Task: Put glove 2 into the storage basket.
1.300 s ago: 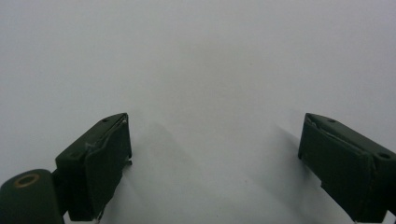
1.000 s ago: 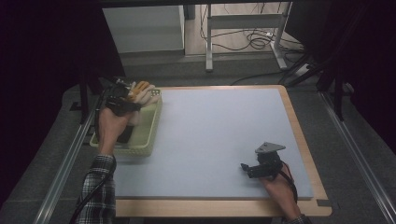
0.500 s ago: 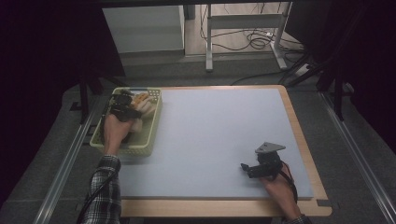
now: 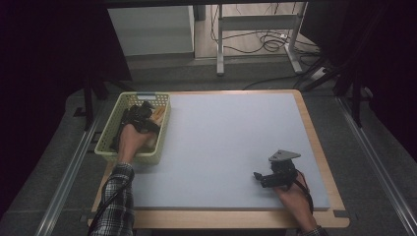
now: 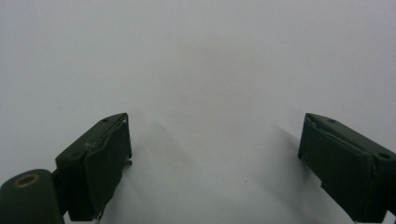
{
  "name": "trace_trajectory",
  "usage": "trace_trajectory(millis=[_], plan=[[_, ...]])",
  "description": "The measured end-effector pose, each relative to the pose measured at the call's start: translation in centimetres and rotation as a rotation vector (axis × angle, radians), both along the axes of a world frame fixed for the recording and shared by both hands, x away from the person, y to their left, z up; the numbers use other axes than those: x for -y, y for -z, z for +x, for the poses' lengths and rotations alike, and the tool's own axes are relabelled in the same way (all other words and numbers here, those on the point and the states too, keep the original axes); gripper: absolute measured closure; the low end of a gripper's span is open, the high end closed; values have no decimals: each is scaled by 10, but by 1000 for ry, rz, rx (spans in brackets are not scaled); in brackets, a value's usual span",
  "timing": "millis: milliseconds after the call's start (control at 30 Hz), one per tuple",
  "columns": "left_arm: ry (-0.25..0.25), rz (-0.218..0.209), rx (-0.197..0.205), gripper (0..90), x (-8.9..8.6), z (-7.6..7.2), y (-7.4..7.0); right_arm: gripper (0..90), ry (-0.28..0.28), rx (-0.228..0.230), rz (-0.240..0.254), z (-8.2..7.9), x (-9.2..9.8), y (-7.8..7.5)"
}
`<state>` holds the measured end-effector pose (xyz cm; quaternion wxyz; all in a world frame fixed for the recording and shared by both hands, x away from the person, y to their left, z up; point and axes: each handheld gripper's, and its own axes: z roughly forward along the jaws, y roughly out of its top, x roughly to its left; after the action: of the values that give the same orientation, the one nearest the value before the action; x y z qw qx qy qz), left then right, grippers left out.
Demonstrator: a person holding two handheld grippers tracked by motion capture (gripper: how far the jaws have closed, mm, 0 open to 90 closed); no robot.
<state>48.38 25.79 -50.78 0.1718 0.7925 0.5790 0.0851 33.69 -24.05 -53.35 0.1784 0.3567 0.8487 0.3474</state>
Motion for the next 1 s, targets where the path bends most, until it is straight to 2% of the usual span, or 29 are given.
trace_trajectory(millis=[67,100,167,200,267,333,500,667,700,733,767,800,900,967,1000], plan=[[5,-12,-4,201,-4,-2,-3,93,0,0,0,0,0,0],[10,-32,-2,177,-6,-4,-5,93,0,0,0,0,0,0],[15,-41,6,149,-7,-6,-8,93,0,-1,0,0,0,0],[26,-44,35,144,-8,-11,-16,93,0,-1,0,0,0,0],[39,-49,57,145,-10,-14,-24,93,0,0,0,0,0,0],[34,-47,89,161,-15,-17,-32,93,0,0,0,0,0,0],[-42,-52,169,298,-31,-20,-45,92,0,-1,0,0,0,0],[-87,-56,205,463,-41,-20,-47,92,0,-1,0,0,0,0],[-86,-77,215,478,-43,-21,-48,92,0,-1,0,0,0,0],[-76,-103,224,479,-44,-21,-49,93,0,-1,0,0,0,0],[-76,-103,224,465,-44,-21,-49,93,0,-1,0,0,0,0],[-48,-151,231,431,-43,-22,-51,92,0,-1,0,0,0,0],[-26,-139,253,380,-39,-26,-57,92,0,-1,0,0,0,0],[-42,-110,260,402,-39,-27,-58,92,0,-1,0,0,0,0],[-56,-87,256,440,-40,-27,-57,92,0,-1,0,0,0,0]])
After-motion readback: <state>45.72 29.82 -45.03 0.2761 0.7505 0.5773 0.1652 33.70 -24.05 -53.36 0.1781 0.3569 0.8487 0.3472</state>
